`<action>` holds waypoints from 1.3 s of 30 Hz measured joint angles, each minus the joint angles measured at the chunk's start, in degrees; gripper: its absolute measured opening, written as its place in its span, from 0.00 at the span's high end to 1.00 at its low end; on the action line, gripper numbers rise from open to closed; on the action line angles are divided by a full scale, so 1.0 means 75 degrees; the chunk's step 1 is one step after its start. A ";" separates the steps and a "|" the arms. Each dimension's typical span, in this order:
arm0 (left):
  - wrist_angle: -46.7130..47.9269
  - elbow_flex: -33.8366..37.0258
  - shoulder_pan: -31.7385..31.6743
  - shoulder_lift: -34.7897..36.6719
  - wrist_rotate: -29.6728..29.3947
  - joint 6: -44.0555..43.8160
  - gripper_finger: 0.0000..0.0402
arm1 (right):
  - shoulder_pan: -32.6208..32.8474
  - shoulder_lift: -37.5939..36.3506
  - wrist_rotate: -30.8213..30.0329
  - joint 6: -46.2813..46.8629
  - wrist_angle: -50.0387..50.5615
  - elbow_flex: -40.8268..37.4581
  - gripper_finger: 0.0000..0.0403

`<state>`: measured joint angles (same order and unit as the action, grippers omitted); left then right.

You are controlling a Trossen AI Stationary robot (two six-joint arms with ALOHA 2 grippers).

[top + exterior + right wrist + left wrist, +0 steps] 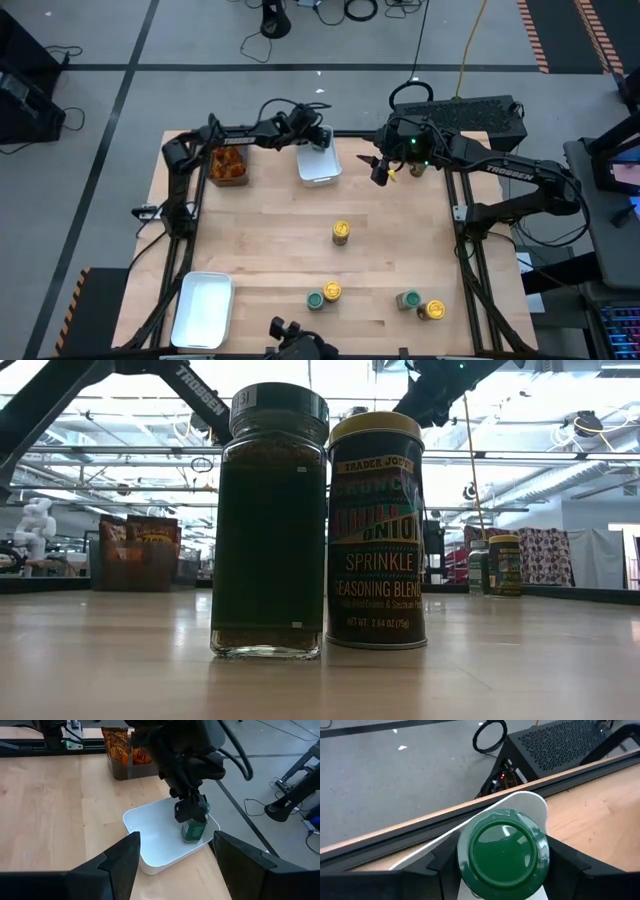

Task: Sort spices by type
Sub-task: Put the middle green seasoning bottle into the top white bin

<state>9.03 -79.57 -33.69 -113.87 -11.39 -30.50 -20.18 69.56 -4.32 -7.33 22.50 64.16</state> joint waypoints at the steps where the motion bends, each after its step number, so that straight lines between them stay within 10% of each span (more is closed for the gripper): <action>1: 0.0159 -0.0119 -0.0004 -0.0028 -0.0004 0.0077 0.48 | 0.0000 0.0000 0.0000 0.0053 0.0000 0.0000 0.42; 39: 0.0525 -0.0435 0.0009 -0.0025 -0.0288 0.0309 0.48 | 0.0006 0.0000 -0.0009 0.0318 0.0000 -0.0003 0.42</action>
<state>12.97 -82.83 -33.62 -114.06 -13.55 -28.18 -20.14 69.56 -4.38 -4.95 22.50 64.14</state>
